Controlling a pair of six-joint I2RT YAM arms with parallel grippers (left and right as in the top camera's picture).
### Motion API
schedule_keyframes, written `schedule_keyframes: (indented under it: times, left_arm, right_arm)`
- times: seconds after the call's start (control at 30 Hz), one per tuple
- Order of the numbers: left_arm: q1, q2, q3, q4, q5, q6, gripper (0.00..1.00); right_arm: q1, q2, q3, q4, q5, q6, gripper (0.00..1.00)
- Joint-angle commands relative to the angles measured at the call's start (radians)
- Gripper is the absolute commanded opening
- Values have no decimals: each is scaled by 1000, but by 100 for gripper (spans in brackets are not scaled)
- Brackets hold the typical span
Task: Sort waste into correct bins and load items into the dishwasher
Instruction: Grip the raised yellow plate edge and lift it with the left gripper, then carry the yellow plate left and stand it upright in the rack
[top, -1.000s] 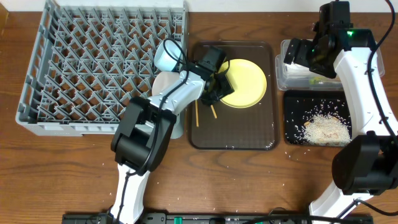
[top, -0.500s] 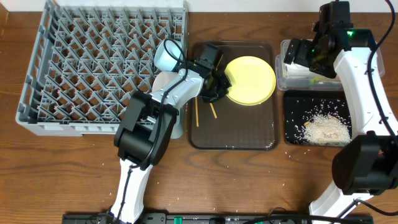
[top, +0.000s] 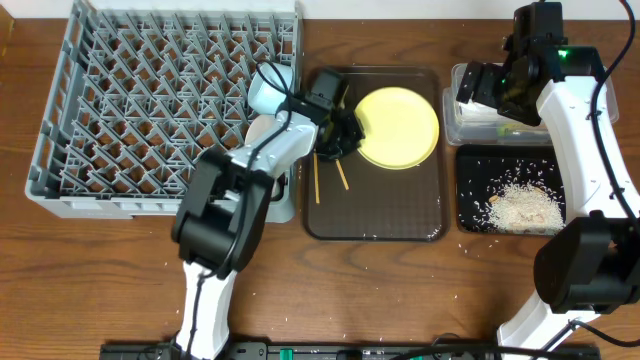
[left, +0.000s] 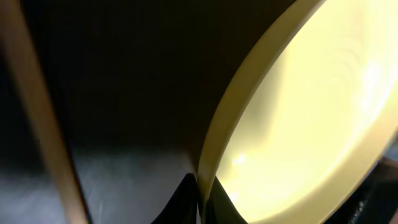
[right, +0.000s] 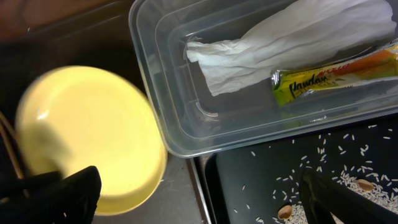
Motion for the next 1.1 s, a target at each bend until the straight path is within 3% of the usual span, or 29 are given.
schedule_keyframes:
  times: [0.0, 0.37, 0.77, 1.07]
  left_arm:
    - [7, -155, 7, 7, -50, 76, 7]
    - [61, -393, 7, -43, -207, 211, 7]
    - [346, -511, 5, -159, -490, 459, 7]
    - [439, -511, -106, -13, -670, 561, 7]
  right_arm:
    - [4, -19, 5, 0, 6, 3, 99]
    - [4, -19, 5, 0, 6, 3, 99]
    - [4, -19, 5, 0, 6, 2, 99]
    - [4, -19, 5, 0, 6, 3, 99]
